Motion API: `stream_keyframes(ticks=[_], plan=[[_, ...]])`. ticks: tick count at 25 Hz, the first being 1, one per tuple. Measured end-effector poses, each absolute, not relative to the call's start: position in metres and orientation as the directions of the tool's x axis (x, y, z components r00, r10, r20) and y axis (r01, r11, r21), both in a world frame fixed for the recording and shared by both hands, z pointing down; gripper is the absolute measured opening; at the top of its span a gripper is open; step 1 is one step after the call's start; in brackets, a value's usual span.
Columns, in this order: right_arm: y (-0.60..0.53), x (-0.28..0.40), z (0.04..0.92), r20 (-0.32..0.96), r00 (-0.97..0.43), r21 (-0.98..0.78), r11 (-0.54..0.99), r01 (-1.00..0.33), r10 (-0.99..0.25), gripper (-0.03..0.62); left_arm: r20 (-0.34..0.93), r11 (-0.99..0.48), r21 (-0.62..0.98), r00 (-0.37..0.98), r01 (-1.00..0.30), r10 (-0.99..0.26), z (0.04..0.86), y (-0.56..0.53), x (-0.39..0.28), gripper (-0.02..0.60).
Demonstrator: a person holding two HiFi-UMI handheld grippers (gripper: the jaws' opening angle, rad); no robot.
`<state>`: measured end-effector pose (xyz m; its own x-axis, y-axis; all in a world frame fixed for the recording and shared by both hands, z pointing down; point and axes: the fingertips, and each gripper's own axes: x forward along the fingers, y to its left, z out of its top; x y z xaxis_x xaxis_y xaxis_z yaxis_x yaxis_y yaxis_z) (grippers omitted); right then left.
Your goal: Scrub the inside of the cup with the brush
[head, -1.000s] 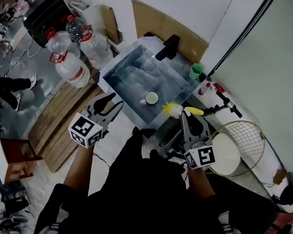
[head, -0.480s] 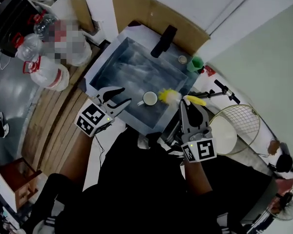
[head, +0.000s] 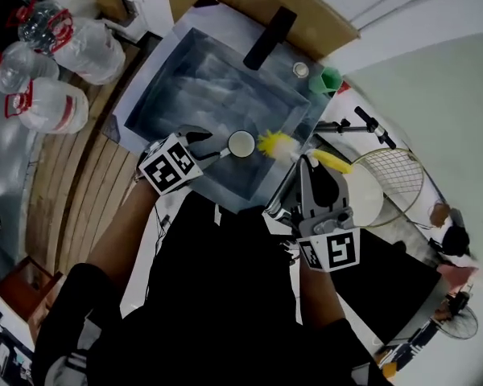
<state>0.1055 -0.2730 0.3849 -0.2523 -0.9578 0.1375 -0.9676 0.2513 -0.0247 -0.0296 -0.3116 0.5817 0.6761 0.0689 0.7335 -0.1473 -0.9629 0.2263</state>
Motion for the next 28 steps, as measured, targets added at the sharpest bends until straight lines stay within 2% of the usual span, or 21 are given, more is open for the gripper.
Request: stream_keyframes(ticks=[8, 20, 28], plan=[[-0.288, 0.109, 0.417, 0.153, -0.313, -0.089, 0.302, -0.949, -0.937, 0.048, 0.793, -0.959, 0.263, 0.590, -0.109, 0.150, 0.629, -0.299, -0.002, 0.190], [-0.315, 0.112, 0.432, 0.142, -0.401, -0.134, 0.384, -0.913, -0.905, 0.048, 0.893, -0.955, 0.275, 0.396, -0.106, 0.213, 0.686, -0.282, 0.000, 0.189], [-0.314, 0.106, 0.439, 0.151, -0.440, -0.151, 0.419, -0.895, -0.885, 0.048, 0.901, -0.953, 0.283, 0.371, -0.104, 0.227, 0.694, -0.280, 0.003, 0.111]])
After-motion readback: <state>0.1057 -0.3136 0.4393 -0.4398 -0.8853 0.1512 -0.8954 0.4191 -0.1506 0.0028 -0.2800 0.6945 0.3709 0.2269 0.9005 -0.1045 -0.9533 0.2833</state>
